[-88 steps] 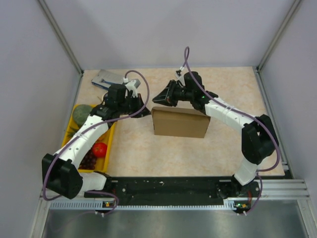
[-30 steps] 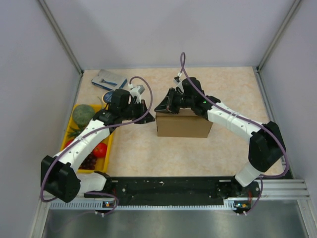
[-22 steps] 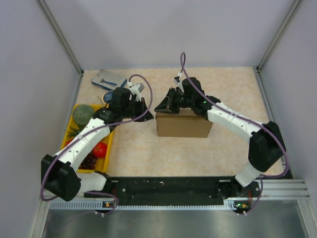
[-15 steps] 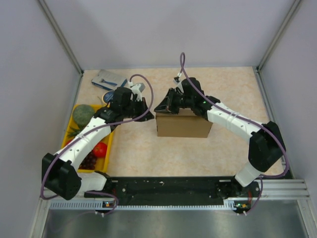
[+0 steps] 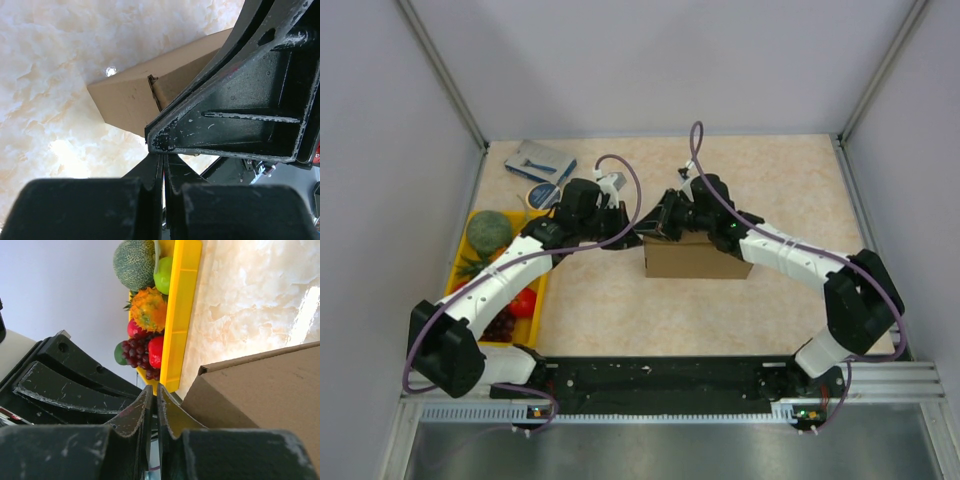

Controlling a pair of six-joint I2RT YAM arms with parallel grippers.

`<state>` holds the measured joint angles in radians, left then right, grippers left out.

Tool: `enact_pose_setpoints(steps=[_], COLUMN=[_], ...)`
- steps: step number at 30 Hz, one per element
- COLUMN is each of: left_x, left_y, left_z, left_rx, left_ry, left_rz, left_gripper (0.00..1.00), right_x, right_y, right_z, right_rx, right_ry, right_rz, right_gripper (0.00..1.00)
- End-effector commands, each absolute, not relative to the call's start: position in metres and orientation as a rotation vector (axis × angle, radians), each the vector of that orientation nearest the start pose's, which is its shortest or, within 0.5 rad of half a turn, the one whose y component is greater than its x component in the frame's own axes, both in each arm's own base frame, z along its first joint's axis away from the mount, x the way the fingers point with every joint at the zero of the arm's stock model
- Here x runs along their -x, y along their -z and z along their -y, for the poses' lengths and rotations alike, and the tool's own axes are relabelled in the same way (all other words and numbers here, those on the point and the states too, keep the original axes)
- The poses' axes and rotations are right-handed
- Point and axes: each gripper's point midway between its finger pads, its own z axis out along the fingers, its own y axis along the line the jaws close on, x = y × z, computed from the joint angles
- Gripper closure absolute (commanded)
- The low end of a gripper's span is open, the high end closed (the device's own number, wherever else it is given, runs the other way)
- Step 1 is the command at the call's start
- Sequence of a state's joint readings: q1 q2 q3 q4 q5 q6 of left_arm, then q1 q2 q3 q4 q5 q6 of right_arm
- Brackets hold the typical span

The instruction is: Fold the paper box

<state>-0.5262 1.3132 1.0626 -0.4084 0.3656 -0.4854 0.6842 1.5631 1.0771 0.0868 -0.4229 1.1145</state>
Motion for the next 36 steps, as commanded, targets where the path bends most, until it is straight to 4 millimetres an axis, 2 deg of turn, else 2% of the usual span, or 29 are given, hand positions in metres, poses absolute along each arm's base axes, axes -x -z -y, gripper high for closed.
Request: enact_pose_setpoints(steps=[1, 4, 6, 9, 10, 11, 13, 14, 15, 16, 18, 19, 22, 24, 27, 28, 32, 34, 36], left_x=[-0.291, -0.29, -0.289, -0.288, -0.287, -0.288, -0.285, -0.285, -0.287, -0.285, -0.285, -0.285, -0.284, -0.282, -0.282, -0.278, -0.272, -0.274, -0.278], left_y=[-0.218, -0.218, -0.218, -0.218, -0.218, -0.218, -0.217, -0.217, -0.22, -0.218, -0.221, -0.221, -0.228, -0.228, -0.228, -0.228, -0.227, -0.224, -0.22], left_z=[0.256, 0.253, 0.251, 0.25, 0.248, 0.246, 0.238, 0.233, 0.226, 0.219, 0.209, 0.205, 0.2, 0.2, 0.206, 0.214, 0.241, 0.246, 0.247], left_rx=[-0.238, -0.239, -0.239, -0.247, -0.245, -0.251, -0.248, -0.251, -0.228, -0.213, -0.205, -0.198, -0.194, -0.199, -0.209, -0.24, -0.3, -0.307, -0.298], left_ry=[0.931, 0.918, 0.908, 0.899, 0.893, 0.873, 0.829, 0.8, 0.758, 0.73, 0.685, 0.678, 0.684, 0.692, 0.73, 0.79, 0.956, 0.949, 0.927], left_rz=[-2.228, -2.226, -2.227, -2.227, -2.23, -2.227, -2.235, -2.233, -2.222, -2.241, -2.225, -2.225, -2.202, -2.203, -2.198, -2.197, -2.216, -2.232, -2.248], left_gripper=[1.0, 1.0, 1.0, 1.0, 1.0, 1.0, 1.0, 1.0, 1.0, 1.0, 1.0, 1.0, 1.0, 1.0, 1.0, 1.0, 1.0, 1.0, 1.0], right_x=[-0.285, -0.29, -0.283, -0.27, -0.262, -0.259, -0.259, -0.263, -0.264, -0.271, -0.277, -0.28, -0.282, -0.278, -0.27, -0.269, -0.278, -0.289, -0.291], right_y=[-0.243, -0.273, -0.272, -0.242, -0.221, -0.21, -0.195, -0.194, -0.195, -0.212, -0.223, -0.242, -0.268, -0.275, -0.259, -0.253, -0.261, -0.262, -0.26], right_z=[-0.369, -0.363, -0.359, -0.357, -0.355, -0.354, -0.353, -0.352, -0.353, -0.357, -0.359, -0.362, -0.358, -0.353, -0.351, -0.349, -0.326, -0.305, -0.298], right_rx=[-0.122, -0.079, -0.082, -0.094, -0.105, -0.116, -0.125, -0.132, -0.101, -0.076, -0.02, 0.004, 0.031, 0.027, 0.021, 0.016, -0.021, -0.072, -0.072], right_ry=[-1.464, -1.42, -1.403, -1.372, -1.345, -1.333, -1.318, -1.298, -1.283, -1.297, -1.261, -1.263, -1.26, -1.265, -1.273, -1.267, -1.232, -1.2, -1.191], right_rz=[-2.291, -2.232, -2.258, -2.335, -2.389, -2.413, -2.431, -2.424, -2.423, -2.388, -2.379, -2.355, -2.298, -2.283, -2.323, -2.334, -2.292, -2.272, -2.272], right_gripper=[0.93, 0.93, 0.93, 0.93, 0.93, 0.93, 0.93, 0.93, 0.93, 0.93, 0.93, 0.93, 0.93, 0.93, 0.93, 0.93, 0.93, 0.93, 0.93])
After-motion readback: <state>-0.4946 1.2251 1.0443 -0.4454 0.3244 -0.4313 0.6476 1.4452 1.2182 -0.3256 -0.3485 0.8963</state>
